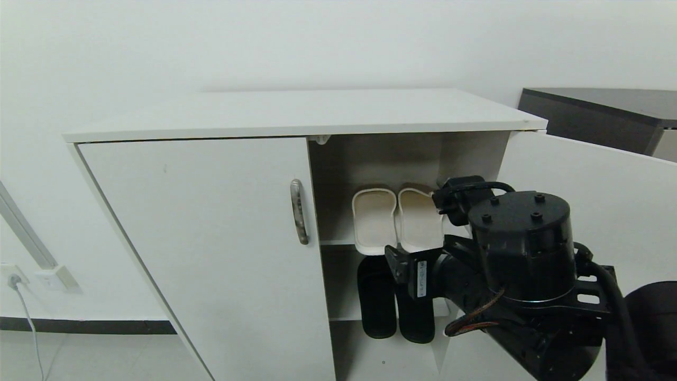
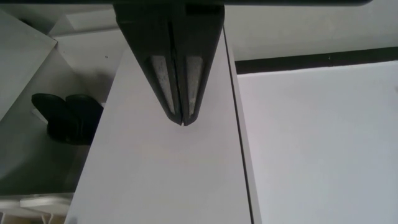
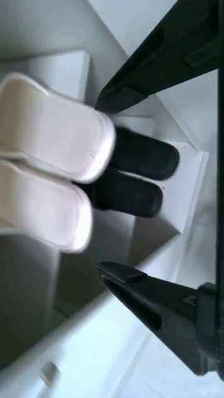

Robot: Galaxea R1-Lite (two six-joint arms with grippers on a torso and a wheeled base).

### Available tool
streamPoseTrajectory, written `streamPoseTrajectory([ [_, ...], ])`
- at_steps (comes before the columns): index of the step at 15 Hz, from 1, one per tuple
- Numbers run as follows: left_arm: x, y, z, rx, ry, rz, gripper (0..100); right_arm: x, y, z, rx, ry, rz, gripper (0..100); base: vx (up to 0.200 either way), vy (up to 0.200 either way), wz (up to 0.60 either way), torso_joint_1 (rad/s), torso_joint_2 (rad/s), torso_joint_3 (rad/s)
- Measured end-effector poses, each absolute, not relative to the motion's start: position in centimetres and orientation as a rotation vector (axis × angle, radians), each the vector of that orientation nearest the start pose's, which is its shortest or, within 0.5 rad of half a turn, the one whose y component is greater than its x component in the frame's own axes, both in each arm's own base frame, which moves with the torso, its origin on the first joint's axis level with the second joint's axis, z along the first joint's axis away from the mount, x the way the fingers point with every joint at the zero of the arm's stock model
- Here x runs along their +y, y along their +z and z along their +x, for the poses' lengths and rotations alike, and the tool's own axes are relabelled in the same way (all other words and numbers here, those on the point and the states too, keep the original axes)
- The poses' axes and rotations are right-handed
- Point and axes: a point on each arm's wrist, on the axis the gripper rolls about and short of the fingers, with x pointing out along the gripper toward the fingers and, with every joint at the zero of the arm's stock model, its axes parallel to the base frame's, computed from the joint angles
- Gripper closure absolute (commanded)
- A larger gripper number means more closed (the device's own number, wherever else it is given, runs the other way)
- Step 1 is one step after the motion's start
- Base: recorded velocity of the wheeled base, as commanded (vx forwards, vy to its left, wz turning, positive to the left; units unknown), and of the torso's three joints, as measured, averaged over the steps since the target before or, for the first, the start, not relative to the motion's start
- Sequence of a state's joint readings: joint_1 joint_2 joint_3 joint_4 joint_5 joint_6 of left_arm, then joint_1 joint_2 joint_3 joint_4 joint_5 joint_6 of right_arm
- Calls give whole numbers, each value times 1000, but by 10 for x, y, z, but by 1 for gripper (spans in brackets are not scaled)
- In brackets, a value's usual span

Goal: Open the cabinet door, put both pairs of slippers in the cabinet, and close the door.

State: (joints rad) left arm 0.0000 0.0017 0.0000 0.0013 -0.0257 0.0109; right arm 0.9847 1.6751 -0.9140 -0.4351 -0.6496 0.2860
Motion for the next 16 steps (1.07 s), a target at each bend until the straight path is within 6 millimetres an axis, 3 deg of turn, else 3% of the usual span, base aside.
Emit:
streamPoseTrajectory([
  [9, -1, 75, -23, 3, -26, 9, 100, 244, 199, 171, 275, 317, 34, 100, 0, 0, 0, 0, 0, 0],
  [16, -1, 75, -23, 2, -27, 9, 100, 248, 190, 172, 280, 319, 28, 100, -200, 0, 0, 4, 3, 2],
])
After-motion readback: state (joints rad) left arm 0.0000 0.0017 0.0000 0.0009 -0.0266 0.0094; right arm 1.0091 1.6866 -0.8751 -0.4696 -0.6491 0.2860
